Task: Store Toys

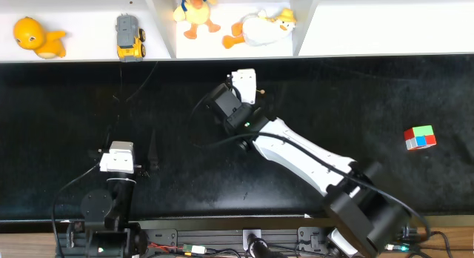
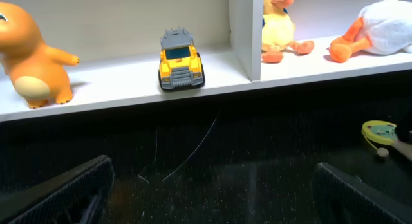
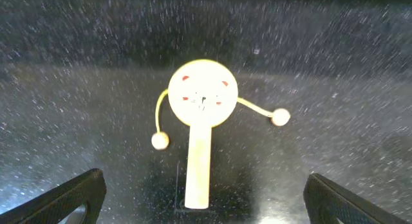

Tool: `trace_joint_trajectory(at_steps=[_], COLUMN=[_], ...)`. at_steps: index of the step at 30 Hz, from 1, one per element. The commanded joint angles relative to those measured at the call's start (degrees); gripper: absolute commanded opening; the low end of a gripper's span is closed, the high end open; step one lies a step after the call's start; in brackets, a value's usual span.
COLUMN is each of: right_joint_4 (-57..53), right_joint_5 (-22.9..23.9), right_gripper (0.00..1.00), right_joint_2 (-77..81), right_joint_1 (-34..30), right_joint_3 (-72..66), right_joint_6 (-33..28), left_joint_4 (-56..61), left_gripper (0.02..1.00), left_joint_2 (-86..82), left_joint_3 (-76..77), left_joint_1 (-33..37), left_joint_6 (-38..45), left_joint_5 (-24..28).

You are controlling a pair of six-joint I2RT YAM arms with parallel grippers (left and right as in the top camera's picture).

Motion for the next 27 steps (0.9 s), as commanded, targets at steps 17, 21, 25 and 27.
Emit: trace_joint_trajectory(at_steps=[17, 21, 25, 27], right_joint_4=[2.64, 2.64, 2.64, 2.64], right_joint_5=[-5.49, -6.32, -6.69, -6.69], right_gripper=[0.998, 0.998, 0.84, 0.682], right_joint_2=[7.02, 7.82, 7.93, 7.93], right_joint_1=[-3.15, -3.17, -3.17, -3.17], right_joint_3=[1.49, 1.49, 1.49, 1.49], right_joint_6=[4.66, 4.66, 4.66, 4.66], left_joint_4=[-0.07, -0.07, -0.07, -0.07], left_gripper=[0.998, 0.998, 0.998, 0.998], left_joint_2=[-0.7, -0.7, -0.7, -0.7], left_joint_3=[-0.2, -0.2, -0.2, -0.2], left_joint_1=[-0.42, -0.42, -0.42, -0.42], left_joint_6=[1.05, 1.05, 1.05, 1.05], left_joint_5=[0.96, 0.94, 0.96, 0.96])
